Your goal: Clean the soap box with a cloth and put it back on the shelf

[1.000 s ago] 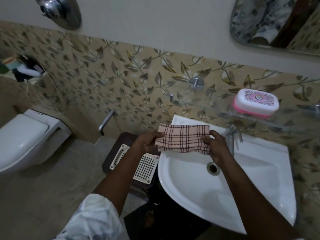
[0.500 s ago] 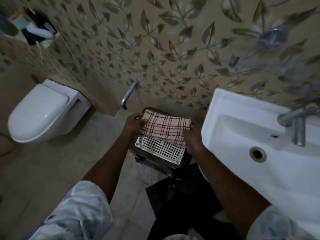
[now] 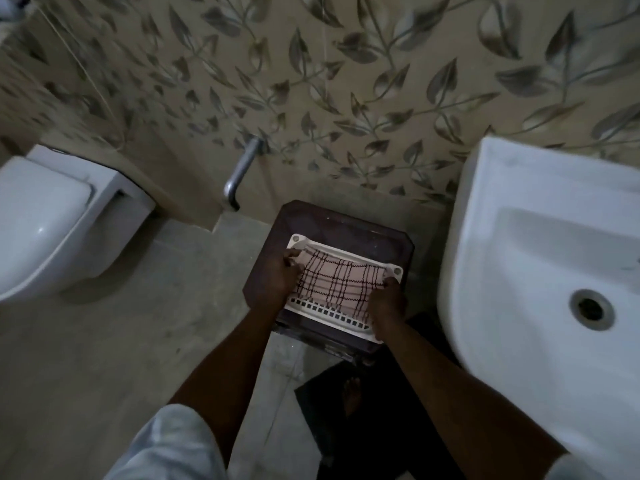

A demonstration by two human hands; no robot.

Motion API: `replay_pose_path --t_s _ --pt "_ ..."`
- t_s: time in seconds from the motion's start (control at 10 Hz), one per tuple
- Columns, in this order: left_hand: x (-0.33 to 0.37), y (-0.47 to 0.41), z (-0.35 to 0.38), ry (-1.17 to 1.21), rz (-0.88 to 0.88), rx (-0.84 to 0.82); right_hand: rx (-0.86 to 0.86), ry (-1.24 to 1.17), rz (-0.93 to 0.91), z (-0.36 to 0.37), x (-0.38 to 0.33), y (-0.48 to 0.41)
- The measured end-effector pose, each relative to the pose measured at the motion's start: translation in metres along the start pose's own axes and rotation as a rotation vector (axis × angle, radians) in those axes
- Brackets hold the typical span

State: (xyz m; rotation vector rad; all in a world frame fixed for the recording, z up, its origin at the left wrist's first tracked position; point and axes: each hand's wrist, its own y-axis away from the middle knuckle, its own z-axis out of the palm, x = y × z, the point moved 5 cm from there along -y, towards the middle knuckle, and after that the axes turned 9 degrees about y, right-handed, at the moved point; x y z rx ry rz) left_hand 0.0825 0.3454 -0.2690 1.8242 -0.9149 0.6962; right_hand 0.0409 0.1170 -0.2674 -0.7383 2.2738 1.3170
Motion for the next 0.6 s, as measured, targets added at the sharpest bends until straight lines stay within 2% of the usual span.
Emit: replay_pose_path --t_s 0.1,0.2,0.3,0.4,0.5,0.6 --pt "-0.004 -0.01 0.017 -0.022 0.103 -0.014 -0.025 0.046 -0.05 0.005 0.01 -0.015" --pt "-0.002 -0.012 0.024 -0.132 0.259 0.077 -0.01 0.124 -0.12 0.007 0.015 -0.02" --pt "-0.008 -0.005 0.037 -0.334 0.392 0.138 0.029 0.335 -0.34 0.015 0.022 -0.013" --pt "-0.02 -0.002 0.049 -0.4 0.364 0.002 -0.045 0.646 -0.527 0.032 0.026 -0.011" --pt "-0.043 -0.007 0.077 -0.719 0.411 -0.278 -0.192 0.812 -0.581 0.05 0.03 -0.018" --pt "-0.037 -0.006 0.08 -0.764 0.433 -0.267 -0.254 0.771 -0.536 0.048 0.024 -0.017"
